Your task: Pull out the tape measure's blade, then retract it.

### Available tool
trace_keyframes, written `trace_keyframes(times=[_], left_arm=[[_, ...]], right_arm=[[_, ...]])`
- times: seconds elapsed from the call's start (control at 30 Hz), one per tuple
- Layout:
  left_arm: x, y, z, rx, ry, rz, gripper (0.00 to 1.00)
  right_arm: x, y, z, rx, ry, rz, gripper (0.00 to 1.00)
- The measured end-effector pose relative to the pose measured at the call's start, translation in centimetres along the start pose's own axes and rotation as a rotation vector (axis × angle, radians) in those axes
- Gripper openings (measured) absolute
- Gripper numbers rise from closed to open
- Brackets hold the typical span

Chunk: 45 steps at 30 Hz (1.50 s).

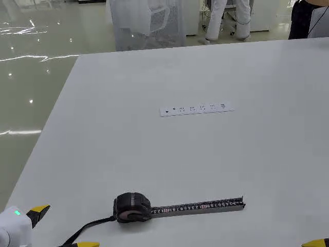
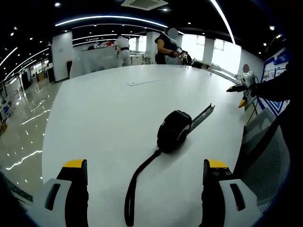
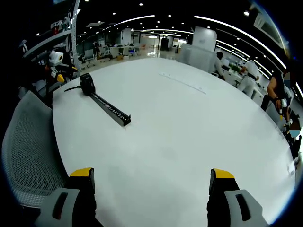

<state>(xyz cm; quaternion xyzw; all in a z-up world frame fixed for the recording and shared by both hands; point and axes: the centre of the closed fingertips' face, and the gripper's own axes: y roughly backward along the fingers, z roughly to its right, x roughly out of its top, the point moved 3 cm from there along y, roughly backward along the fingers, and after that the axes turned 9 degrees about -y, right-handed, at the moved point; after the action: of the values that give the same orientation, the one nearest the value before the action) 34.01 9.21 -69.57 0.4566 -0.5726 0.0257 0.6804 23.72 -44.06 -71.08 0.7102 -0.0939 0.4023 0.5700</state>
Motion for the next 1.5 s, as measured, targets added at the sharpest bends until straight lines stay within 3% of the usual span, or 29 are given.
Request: trace_keyframes(times=[0.2, 0.33, 0.53, 0.7, 0.93, 1.07, 1.5], left_arm=[[0.4, -0.5, 0.2, -0.011, -0.012, -0.004, 0.99], [1.0, -0.9, 0.5, -0.012, -0.005, -0.015, 0.99], [1.5, -1.7, 1.0, -0.025, -0.040, -0.012, 0.99], [2.0, -2.2, 1.5, -0.061, -0.055, -0.013, 0.99], [2.9, -2.8, 1.6, -0.024, -0.054, -0.027, 0.99], [3.5, -3.2, 2.5, -0.029, -0.049, -0.013, 0.99], [3.9, -5.3, 3.7, 0.050, 0.021, 0.028, 0.99]], right_arm=[[0.3, -0.3, -0.3, 0.026, 0.026, -0.013, 0.99], [1.2, -0.6, -0.1, 0.034, 0.081, -0.023, 0.99], [2.8, -1.0, 0.4, 0.056, 0.117, -0.022, 0.99], [3.9, -1.4, 0.4, 0.071, 0.144, -0.025, 0.99], [4.8, -2.0, -0.2, 0.096, 0.214, -0.039, 0.99], [4.6, -2.2, -0.9, 0.153, 0.336, -0.082, 0.94], [6.5, -4.2, -2.1, 0.233, 0.386, -0.126, 0.92]])
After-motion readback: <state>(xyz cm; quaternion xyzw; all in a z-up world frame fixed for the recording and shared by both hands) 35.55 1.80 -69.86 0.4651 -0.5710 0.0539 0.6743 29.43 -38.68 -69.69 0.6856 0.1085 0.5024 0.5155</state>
